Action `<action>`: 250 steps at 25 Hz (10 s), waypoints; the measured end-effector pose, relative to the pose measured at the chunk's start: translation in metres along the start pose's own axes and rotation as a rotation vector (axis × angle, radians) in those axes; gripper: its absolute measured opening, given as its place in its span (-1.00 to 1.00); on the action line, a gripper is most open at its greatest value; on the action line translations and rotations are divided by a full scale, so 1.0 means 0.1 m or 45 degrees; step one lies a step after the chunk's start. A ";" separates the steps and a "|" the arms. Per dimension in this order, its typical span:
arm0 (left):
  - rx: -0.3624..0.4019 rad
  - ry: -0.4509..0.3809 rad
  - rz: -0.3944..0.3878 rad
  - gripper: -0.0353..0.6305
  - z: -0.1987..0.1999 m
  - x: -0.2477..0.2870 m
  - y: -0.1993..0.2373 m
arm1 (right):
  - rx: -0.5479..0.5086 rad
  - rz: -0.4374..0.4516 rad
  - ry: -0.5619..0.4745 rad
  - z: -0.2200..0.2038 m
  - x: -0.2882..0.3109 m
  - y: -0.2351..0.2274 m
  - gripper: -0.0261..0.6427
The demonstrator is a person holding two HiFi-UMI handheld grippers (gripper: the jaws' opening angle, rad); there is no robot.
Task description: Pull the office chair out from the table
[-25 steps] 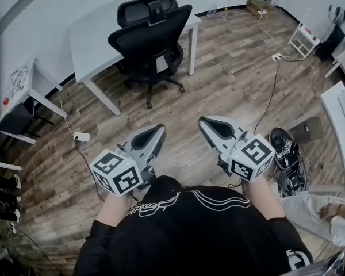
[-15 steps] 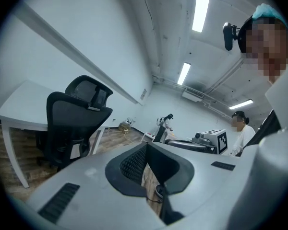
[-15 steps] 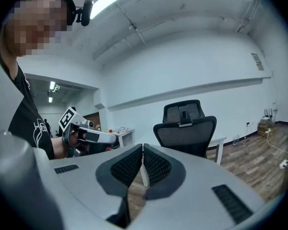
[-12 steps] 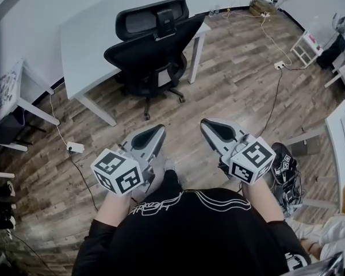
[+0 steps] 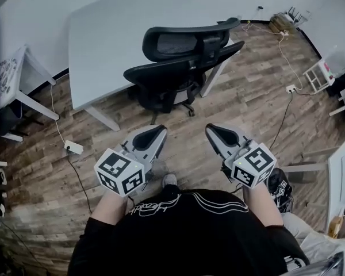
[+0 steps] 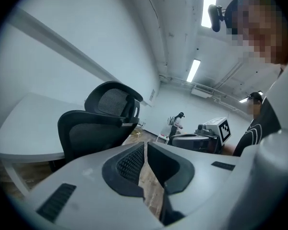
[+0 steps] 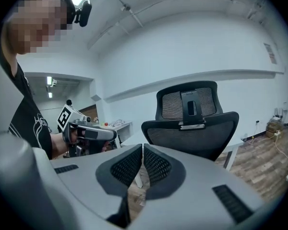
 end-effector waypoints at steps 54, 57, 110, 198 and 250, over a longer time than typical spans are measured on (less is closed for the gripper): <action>1.451 1.039 0.687 -0.23 -0.13 1.07 1.81 | -1.752 -0.280 0.386 1.23 1.21 -3.13 -0.12; 1.556 1.095 0.694 -0.23 -0.16 1.08 1.85 | -1.752 -0.288 0.319 1.27 1.23 -3.13 -0.14; 1.474 1.109 0.711 -0.29 -0.38 0.31 1.23 | -1.508 -0.477 0.420 0.63 0.56 -2.27 -0.22; 1.436 1.114 0.999 -0.27 -1.24 -1.93 -2.63 | -1.514 -0.448 0.212 -1.55 -2.57 0.01 -0.19; 0.000 -0.213 0.429 -0.88 -0.70 -4.07 -6.96 | -0.070 0.886 0.176 -3.14 -5.29 4.51 -0.82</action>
Point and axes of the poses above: the fingertips, and each gripper's own axes: x forward along the fingers, y to its left, z out of its top, the point moved 3 cm from there along -x, backward along the fingers, and after that the axes turned 15 degrees about x, right-handed, at the moved point
